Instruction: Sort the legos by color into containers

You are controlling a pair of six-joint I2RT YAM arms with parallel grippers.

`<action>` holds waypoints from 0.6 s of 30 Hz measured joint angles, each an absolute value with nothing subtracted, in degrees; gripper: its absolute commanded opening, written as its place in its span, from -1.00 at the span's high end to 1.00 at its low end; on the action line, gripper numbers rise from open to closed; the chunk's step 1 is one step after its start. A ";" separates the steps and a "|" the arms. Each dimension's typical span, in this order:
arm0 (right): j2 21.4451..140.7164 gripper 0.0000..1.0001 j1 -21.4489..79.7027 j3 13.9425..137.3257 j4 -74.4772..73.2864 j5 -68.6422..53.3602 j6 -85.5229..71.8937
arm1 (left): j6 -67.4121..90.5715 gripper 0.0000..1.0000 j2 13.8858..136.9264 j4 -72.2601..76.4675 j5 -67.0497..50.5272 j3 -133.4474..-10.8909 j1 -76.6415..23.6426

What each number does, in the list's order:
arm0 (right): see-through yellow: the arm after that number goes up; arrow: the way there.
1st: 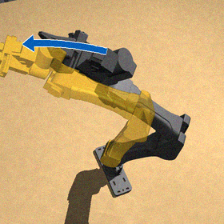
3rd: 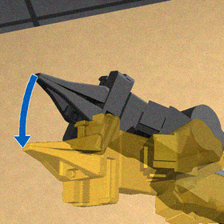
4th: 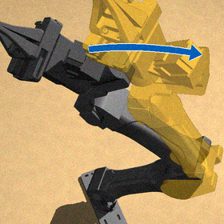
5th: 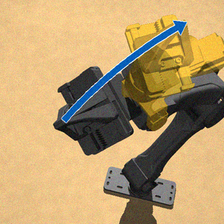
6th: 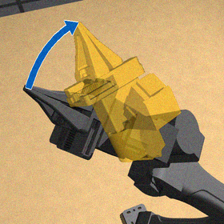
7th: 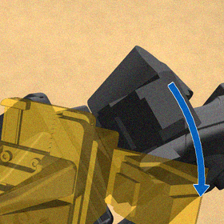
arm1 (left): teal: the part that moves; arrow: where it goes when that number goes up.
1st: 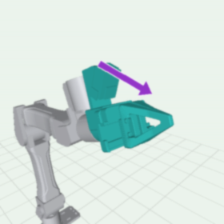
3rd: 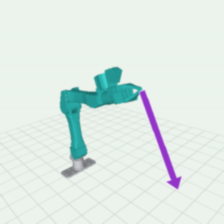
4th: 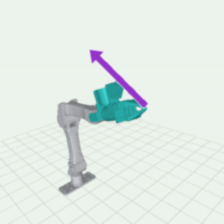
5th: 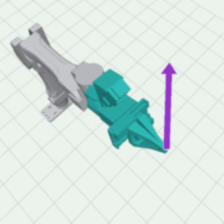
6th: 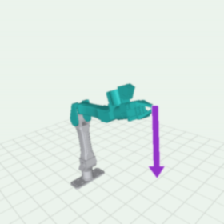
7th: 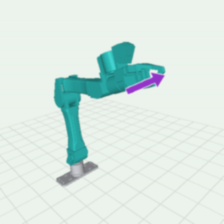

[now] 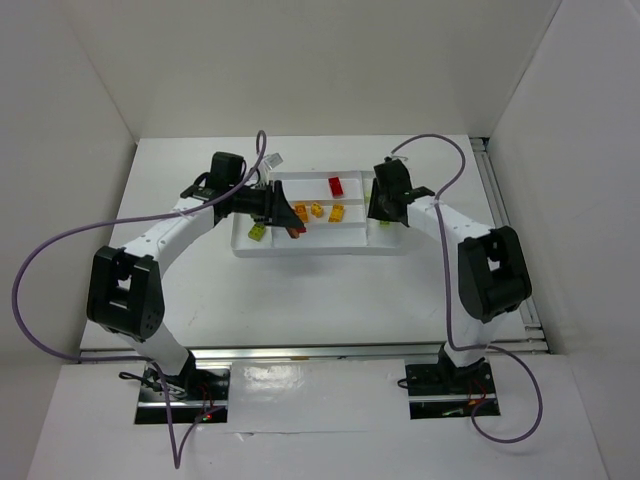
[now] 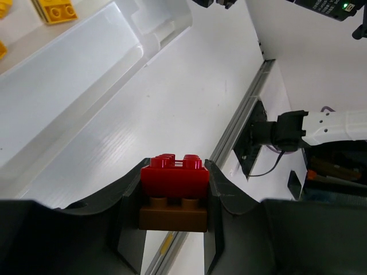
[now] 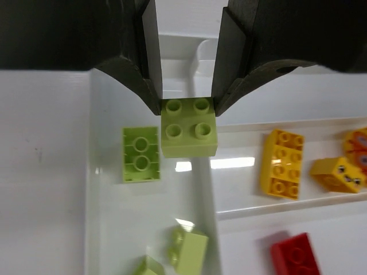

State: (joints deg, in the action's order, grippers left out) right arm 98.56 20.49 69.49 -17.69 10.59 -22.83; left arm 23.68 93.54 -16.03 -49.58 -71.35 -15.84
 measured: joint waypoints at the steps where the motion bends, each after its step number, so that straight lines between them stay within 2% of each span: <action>1: 99.02 0.24 20.49 69.54 -18.22 11.73 -22.52 | 23.64 1.00 93.54 -16.36 -49.17 -71.35 -15.84; 2: 99.37 0.09 20.49 69.71 -18.81 12.75 -22.15 | 23.53 1.00 93.54 -16.60 -48.82 -71.35 -15.84; 3: 99.79 -0.31 20.49 70.17 -19.42 13.74 -21.80 | 23.35 1.00 93.54 -16.80 -48.45 -71.35 -15.84; 4: 100.09 -0.51 20.49 70.74 -19.75 14.57 -21.82 | 23.00 1.00 93.54 -16.95 -48.23 -71.37 -15.84; 5: 100.42 -0.66 20.49 71.46 -20.08 15.42 -21.10 | 22.83 1.00 93.54 -17.10 -48.18 -71.37 -15.84; 7: 100.68 -0.76 20.49 72.55 -20.18 16.36 -20.27 | 22.63 1.00 93.54 -17.41 -48.25 -71.40 -15.84; 10: 100.40 -0.71 20.51 73.49 -20.67 16.88 -19.59 | 22.55 1.00 93.54 -17.78 -48.71 -71.70 -15.84; 13: 98.28 -0.45 20.51 73.52 -21.80 15.53 -19.22 | 22.39 1.00 93.54 -18.06 -50.09 -72.31 -15.84; 14: 97.03 -0.19 20.53 73.49 -22.13 14.85 -19.25 | 22.37 1.00 93.54 -18.04 -51.05 -72.55 -15.84; 16: 92.99 -0.10 20.51 72.62 -21.39 11.79 -19.40 | 22.41 1.00 93.54 -18.00 -52.64 -73.03 -15.81; 18: 87.24 -0.12 20.53 70.06 -20.53 6.59 -19.35 | 22.70 1.00 93.56 -17.21 -54.81 -73.38 -15.81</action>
State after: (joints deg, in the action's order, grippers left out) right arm 87.24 20.53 70.06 -20.53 6.59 -19.35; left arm 22.70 93.56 -17.21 -54.81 -73.38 -15.81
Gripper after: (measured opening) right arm 0.556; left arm 0.459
